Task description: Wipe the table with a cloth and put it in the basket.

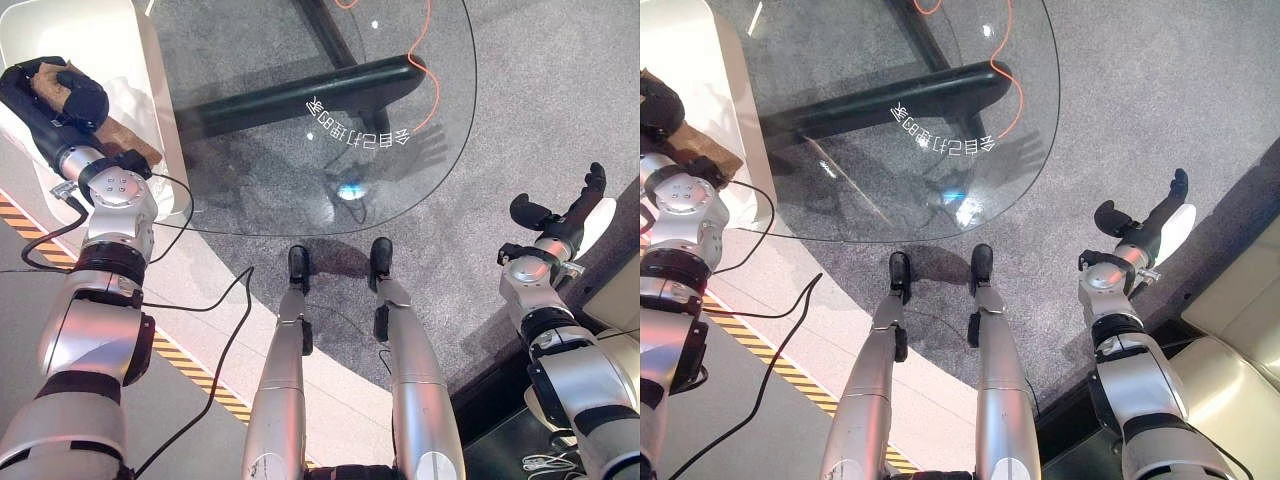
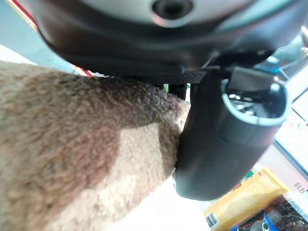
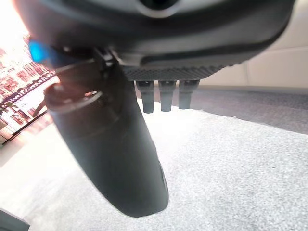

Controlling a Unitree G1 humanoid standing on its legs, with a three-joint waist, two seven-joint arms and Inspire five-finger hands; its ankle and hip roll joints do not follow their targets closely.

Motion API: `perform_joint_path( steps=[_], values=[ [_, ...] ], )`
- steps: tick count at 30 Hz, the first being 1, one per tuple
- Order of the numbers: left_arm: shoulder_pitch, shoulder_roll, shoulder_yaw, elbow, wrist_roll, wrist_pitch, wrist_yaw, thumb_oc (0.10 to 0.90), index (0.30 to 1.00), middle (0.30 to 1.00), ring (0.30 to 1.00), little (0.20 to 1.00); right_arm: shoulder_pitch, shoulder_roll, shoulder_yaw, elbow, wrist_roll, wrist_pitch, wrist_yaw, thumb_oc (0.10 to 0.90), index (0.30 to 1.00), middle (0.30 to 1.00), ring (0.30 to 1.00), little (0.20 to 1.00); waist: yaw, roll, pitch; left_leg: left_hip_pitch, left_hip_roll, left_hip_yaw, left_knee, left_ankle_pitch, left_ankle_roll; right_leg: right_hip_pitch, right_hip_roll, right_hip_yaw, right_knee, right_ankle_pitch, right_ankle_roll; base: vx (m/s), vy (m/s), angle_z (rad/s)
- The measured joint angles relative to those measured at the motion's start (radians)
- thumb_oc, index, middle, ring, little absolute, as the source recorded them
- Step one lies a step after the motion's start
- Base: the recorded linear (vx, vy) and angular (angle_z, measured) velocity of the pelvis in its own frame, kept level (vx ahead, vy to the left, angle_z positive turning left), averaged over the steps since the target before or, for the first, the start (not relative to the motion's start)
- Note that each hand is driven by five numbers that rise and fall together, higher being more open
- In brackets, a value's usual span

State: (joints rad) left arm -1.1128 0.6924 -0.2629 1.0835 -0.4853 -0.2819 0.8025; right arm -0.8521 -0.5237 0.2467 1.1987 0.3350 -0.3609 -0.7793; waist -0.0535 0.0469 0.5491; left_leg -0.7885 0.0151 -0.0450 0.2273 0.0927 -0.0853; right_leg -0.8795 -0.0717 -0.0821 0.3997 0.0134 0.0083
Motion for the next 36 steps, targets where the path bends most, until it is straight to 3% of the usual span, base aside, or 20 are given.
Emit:
perform_joint_path(
  steps=[18, 19, 20, 21, 36],
  values=[
    [0.001, 0.009, -0.043, -0.003, 0.110, 0.109, 0.019, 0.111, 0.309, 0.309, 0.309, 0.211, 0.001, 0.000, 0.008, -0.008, 0.000, 0.000, 0.000, 0.800, 0.900, 0.900, 0.900, 0.900, 0.001, 0.000, 0.000, -0.004, 0.000, -0.002, 0.000, 0.000, 0.000, -0.003, 0.000, -0.001, -0.001, -0.001, 0.001, 0.00, 0.000, 0.00],
    [0.001, 0.010, -0.043, -0.003, 0.110, 0.110, 0.019, 0.353, 0.516, 0.516, 0.516, 0.453, 0.000, 0.000, 0.008, -0.008, 0.000, 0.000, 0.000, 0.800, 0.900, 0.900, 0.900, 0.900, 0.001, 0.000, 0.000, -0.005, 0.000, -0.002, 0.000, 0.000, 0.000, -0.003, 0.000, -0.001, -0.001, -0.001, 0.001, 0.00, 0.000, 0.00],
    [0.001, 0.011, -0.043, -0.004, 0.111, 0.115, 0.019, 0.698, 0.813, 0.813, 0.813, 0.798, 0.000, 0.000, 0.008, -0.008, 0.000, 0.000, 0.000, 0.800, 0.900, 0.900, 0.900, 0.900, 0.001, 0.000, 0.000, -0.006, 0.000, -0.002, 0.000, 0.000, 0.000, -0.004, 0.000, -0.001, -0.001, -0.002, 0.001, 0.00, 0.000, 0.00],
    [0.001, 0.013, -0.043, -0.003, 0.117, 0.125, 0.019, 0.800, 0.900, 0.900, 0.900, 0.900, 0.000, 0.000, 0.008, -0.008, 0.000, 0.000, 0.000, 0.800, 0.900, 0.900, 0.900, 0.900, 0.000, 0.000, 0.000, -0.008, 0.000, -0.002, 0.000, 0.000, 0.000, -0.006, 0.000, -0.001, -0.001, -0.002, 0.001, 0.00, 0.000, 0.00],
    [0.000, 0.053, -0.044, -0.004, 0.122, 0.141, 0.020, 0.800, 0.900, 0.900, 0.900, 0.900, 0.001, 0.000, 0.008, -0.009, 0.000, 0.000, 0.000, 0.800, 0.900, 0.900, 0.900, 0.900, 0.009, 0.000, 0.000, -0.015, -0.001, -0.014, 0.006, 0.001, -0.001, -0.006, 0.000, -0.017, 0.000, -0.001, 0.001, 0.00, 0.000, 0.01]
  ],
)
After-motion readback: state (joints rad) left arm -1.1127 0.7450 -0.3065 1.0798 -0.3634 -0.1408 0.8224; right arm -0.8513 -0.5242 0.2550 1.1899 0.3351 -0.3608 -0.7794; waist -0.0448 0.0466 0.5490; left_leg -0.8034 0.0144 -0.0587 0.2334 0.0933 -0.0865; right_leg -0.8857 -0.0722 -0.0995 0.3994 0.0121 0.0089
